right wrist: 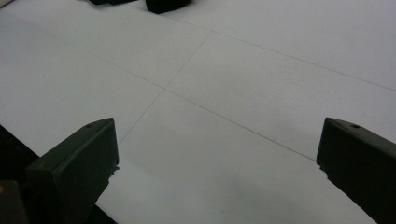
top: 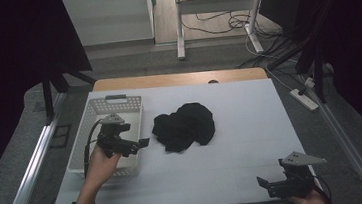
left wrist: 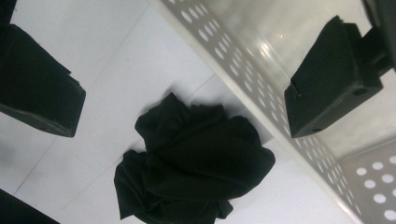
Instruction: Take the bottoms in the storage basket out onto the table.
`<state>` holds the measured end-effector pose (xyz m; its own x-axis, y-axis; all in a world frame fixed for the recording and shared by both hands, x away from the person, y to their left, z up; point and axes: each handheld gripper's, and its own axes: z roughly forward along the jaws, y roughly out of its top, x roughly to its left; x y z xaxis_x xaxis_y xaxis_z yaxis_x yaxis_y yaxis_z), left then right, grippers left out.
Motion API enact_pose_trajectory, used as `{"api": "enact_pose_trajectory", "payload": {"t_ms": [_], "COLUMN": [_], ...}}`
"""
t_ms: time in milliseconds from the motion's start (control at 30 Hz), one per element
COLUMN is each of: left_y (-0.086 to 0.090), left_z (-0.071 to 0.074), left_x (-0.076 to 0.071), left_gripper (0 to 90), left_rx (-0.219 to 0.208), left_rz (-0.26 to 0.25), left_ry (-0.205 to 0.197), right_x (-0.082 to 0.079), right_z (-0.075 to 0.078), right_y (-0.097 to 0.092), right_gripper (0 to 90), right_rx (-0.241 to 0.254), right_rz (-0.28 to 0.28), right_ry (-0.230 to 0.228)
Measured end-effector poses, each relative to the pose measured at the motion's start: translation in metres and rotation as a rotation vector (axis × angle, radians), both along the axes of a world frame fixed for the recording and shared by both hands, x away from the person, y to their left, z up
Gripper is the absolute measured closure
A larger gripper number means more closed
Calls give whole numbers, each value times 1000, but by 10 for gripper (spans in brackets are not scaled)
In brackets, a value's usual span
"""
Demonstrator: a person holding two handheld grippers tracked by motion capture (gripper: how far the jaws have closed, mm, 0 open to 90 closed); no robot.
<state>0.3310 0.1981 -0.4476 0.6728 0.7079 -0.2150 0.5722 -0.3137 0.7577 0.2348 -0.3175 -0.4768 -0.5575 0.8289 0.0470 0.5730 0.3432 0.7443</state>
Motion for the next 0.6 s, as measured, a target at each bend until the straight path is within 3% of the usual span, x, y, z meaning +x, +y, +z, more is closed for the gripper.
{"api": "enact_pose_trajectory", "payload": {"t_ms": [600], "left_y": [22], "left_z": [-6], "left_x": [-30], "left_gripper": [0], "left_rx": [-24], "left_rz": [40], "left_ry": [-2], "right_x": [0], "right_z": [0], "right_y": [0], "right_gripper": [0], "right_rx": [-1], "right_rz": [0], "right_ry": [0]}}
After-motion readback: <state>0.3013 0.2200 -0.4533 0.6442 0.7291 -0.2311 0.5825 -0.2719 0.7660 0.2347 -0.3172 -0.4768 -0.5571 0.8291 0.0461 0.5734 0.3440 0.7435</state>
